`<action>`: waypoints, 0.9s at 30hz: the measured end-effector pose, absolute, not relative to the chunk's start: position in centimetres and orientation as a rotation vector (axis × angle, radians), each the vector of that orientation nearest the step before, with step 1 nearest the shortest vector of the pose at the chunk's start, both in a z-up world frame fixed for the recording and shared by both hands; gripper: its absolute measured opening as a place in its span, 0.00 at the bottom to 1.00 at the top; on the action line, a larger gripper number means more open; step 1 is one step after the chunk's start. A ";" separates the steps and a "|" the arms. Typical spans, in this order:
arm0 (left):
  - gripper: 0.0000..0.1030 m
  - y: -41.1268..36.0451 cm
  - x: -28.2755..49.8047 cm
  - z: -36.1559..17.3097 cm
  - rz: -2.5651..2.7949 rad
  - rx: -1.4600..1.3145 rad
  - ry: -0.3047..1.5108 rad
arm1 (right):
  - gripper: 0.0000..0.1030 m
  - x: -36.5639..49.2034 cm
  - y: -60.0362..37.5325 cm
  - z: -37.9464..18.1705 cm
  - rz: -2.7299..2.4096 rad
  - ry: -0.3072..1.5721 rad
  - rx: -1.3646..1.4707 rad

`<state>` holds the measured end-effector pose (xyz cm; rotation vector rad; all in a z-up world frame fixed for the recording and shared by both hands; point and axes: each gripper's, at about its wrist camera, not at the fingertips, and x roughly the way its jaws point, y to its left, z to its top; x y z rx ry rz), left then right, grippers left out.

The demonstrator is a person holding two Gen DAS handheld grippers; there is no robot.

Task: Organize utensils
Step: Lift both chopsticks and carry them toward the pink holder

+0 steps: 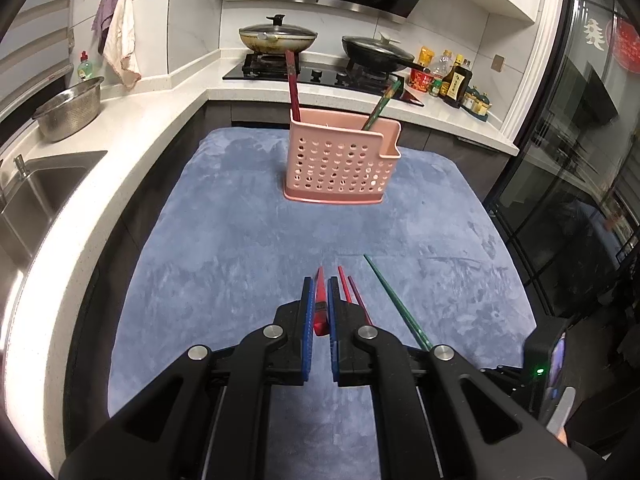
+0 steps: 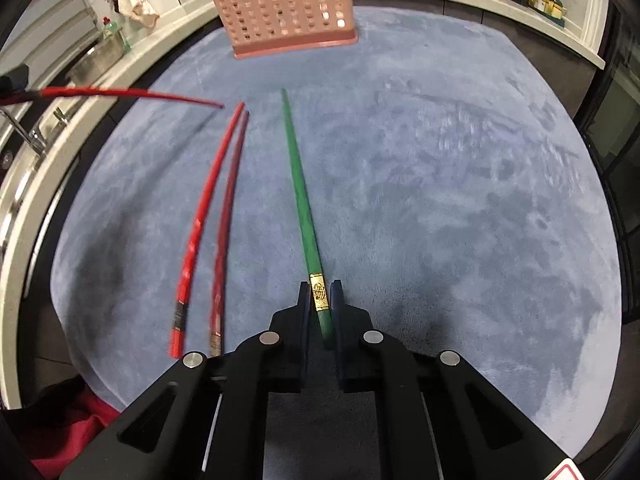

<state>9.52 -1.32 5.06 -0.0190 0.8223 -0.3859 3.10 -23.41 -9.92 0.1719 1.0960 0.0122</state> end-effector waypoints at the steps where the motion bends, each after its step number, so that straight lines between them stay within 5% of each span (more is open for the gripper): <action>1: 0.06 -1.2 9.5 5.3 -0.386 -0.021 0.818 | 0.08 3.1 -23.5 -9.1 0.016 1.080 0.177; 19: 0.00 -0.9 14.2 14.8 -0.363 -0.014 0.590 | 0.07 7.8 -26.0 9.8 0.049 0.680 0.215; 27: 0.00 -1.6 17.1 17.9 -0.362 -0.006 0.519 | 0.07 10.8 -26.3 13.6 0.064 0.589 0.196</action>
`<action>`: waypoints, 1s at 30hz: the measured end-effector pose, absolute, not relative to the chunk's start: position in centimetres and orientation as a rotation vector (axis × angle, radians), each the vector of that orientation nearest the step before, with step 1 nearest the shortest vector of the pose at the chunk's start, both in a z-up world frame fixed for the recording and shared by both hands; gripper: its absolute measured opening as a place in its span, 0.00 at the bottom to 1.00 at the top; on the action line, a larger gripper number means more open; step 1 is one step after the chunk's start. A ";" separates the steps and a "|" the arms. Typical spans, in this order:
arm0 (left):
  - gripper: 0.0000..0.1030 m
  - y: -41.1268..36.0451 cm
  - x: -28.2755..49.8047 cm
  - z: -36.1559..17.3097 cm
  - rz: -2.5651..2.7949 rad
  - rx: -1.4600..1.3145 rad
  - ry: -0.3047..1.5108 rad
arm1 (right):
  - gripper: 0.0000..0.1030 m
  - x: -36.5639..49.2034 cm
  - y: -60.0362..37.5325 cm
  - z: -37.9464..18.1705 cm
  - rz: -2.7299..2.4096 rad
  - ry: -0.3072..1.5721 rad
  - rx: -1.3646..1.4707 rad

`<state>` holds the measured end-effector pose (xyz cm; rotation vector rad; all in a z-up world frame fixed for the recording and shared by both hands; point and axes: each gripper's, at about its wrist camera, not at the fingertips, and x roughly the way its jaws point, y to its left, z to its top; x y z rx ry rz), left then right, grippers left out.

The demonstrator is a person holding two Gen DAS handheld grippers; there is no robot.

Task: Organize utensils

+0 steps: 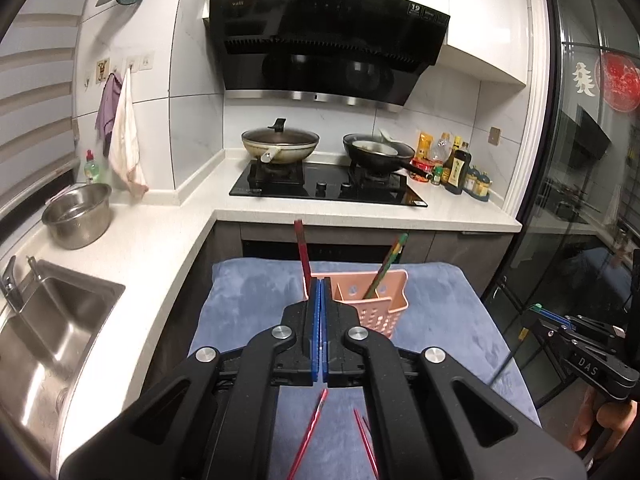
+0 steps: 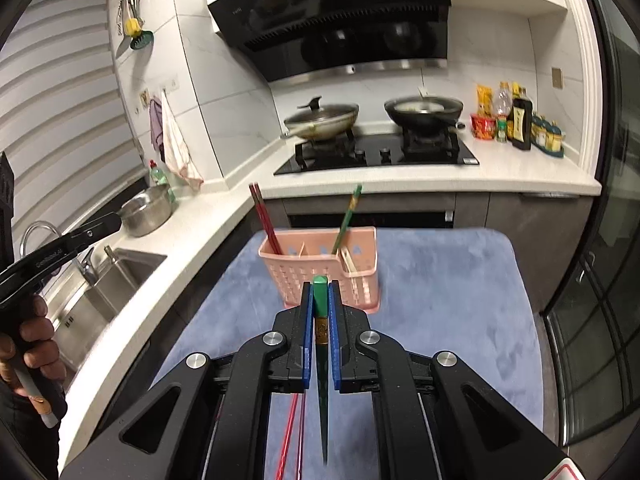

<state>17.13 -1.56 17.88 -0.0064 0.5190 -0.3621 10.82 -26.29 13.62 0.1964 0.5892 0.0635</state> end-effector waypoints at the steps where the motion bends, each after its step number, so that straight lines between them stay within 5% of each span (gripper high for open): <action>1: 0.00 -1.5 17.3 17.8 -0.358 -0.008 0.521 | 0.07 11.0 -26.4 13.9 0.062 0.581 0.199; 9: 0.05 -2.0 19.2 11.3 -0.372 -0.021 0.709 | 0.07 11.5 -26.8 12.9 0.051 0.596 0.234; 14: 0.34 -2.4 20.0 5.4 -0.371 -0.023 0.841 | 0.07 12.3 -27.5 12.1 0.033 0.610 0.271; 30: 0.35 -5.9 24.4 -9.2 -0.418 0.042 1.120 | 0.07 17.6 -28.9 9.1 0.019 0.675 0.311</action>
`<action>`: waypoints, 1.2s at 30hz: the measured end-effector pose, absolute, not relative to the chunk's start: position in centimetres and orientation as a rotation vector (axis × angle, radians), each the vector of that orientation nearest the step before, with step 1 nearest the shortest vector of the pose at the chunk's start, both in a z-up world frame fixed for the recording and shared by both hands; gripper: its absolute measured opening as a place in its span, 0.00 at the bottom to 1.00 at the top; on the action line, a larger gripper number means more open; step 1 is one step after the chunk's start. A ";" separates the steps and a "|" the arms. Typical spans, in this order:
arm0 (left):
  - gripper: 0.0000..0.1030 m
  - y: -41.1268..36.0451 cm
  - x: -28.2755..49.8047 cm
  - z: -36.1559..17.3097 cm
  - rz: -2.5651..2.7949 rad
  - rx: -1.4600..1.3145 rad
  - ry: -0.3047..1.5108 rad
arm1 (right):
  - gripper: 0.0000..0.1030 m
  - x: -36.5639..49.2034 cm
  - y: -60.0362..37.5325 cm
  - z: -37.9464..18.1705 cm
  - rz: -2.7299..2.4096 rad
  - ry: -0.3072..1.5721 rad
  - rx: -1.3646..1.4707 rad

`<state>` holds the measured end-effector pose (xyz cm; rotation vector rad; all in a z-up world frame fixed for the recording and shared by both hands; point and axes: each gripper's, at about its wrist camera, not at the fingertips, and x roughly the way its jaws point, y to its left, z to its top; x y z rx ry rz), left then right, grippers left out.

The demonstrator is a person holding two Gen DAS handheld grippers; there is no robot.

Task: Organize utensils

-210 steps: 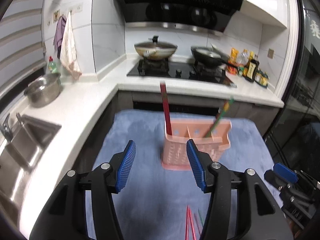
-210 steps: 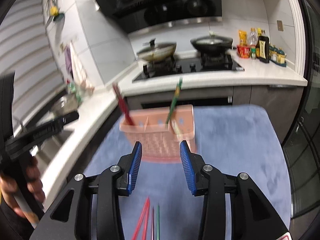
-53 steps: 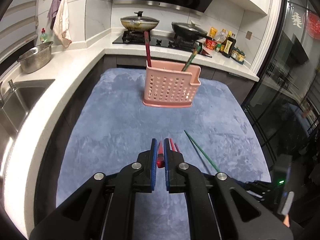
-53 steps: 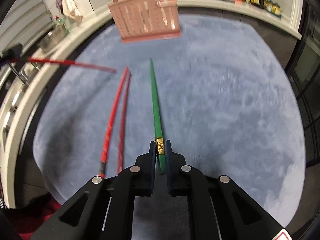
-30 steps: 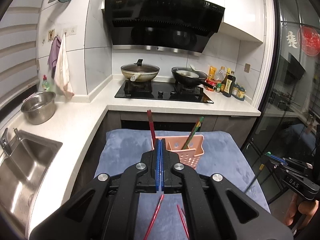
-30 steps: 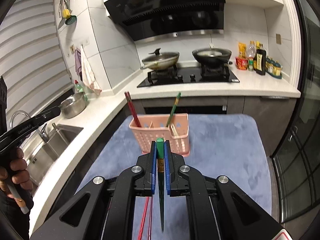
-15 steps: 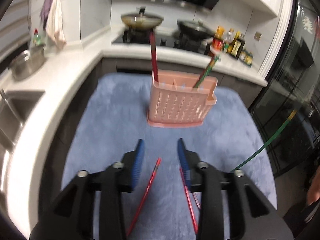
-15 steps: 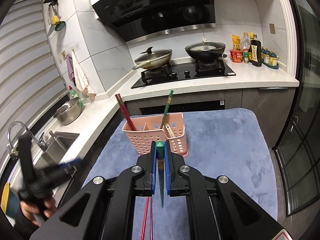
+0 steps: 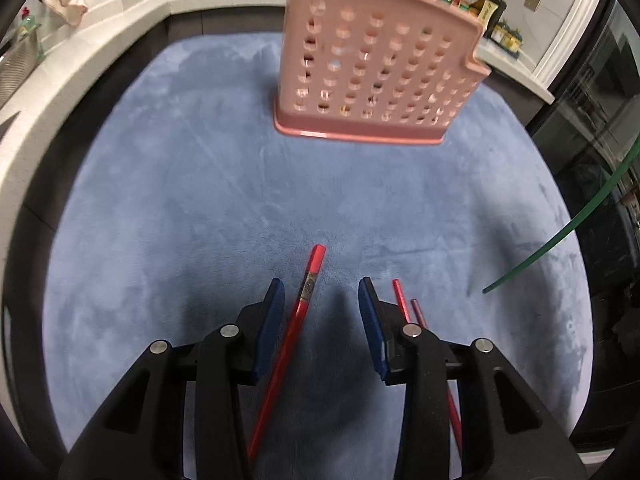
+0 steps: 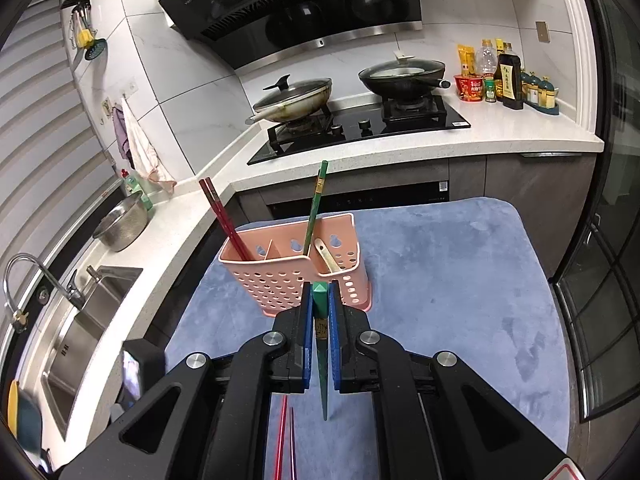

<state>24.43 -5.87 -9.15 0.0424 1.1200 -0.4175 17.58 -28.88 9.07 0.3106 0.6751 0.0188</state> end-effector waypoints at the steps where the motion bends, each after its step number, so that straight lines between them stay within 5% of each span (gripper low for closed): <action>1: 0.33 -6.0 24.6 -9.4 -0.422 0.045 1.127 | 0.07 17.8 -28.9 9.0 0.019 0.677 0.310; 17: 0.07 -6.0 25.2 -10.2 -0.415 0.054 1.154 | 0.07 18.8 -28.8 7.8 0.016 0.705 0.326; 36: 0.06 -2.5 22.8 13.6 -0.464 -0.087 0.680 | 0.07 18.4 -28.1 14.7 0.072 0.562 0.297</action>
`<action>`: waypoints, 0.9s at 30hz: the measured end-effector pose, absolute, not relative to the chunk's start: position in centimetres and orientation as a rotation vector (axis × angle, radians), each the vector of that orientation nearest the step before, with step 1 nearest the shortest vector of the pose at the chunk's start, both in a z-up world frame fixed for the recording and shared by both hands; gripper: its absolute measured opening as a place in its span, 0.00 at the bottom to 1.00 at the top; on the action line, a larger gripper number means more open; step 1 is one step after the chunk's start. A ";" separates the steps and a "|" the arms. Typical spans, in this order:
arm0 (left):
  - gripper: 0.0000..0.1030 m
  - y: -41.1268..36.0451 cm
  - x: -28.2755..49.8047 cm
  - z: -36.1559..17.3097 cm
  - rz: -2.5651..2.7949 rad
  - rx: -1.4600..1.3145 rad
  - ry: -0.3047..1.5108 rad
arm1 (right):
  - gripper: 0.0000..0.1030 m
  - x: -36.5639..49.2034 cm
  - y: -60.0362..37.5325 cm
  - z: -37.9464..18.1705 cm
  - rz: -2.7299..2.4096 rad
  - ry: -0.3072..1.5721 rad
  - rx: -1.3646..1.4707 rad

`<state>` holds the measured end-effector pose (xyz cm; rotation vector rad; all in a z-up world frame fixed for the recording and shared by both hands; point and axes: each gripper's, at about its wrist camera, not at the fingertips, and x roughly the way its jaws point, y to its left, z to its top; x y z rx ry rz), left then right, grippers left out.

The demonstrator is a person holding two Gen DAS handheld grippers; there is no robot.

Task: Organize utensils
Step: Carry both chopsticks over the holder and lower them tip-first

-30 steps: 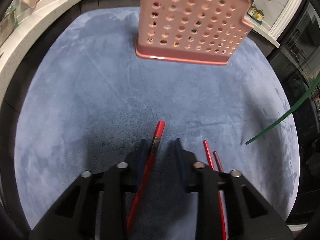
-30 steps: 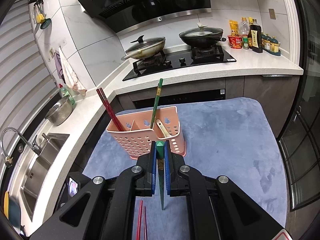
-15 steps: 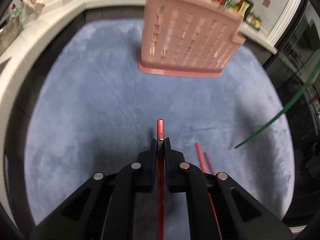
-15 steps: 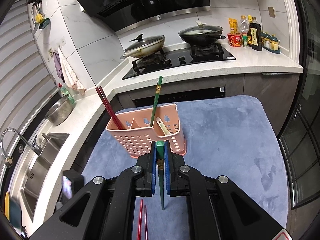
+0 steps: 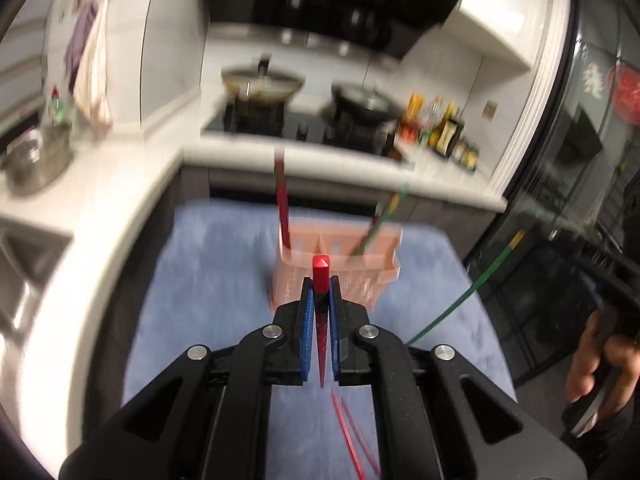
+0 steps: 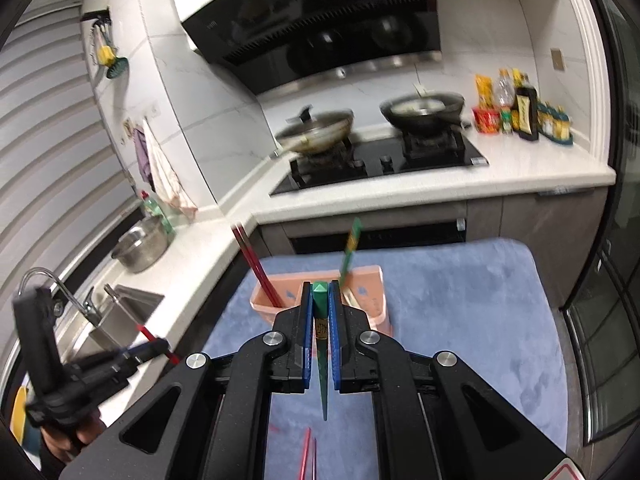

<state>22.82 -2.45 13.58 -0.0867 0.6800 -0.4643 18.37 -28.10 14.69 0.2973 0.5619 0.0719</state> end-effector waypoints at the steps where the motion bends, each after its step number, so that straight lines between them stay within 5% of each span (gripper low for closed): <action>1: 0.06 -2.5 23.2 15.0 -0.470 -0.087 0.647 | 0.07 18.7 -28.0 15.6 0.079 0.542 0.291; 11: 0.06 -4.7 27.9 23.0 -0.460 -0.059 0.403 | 0.07 24.5 -27.4 21.9 0.112 0.424 0.256; 27: 0.07 -6.3 34.0 15.4 -0.409 -0.062 0.553 | 0.07 31.8 -27.8 15.1 0.074 0.562 0.276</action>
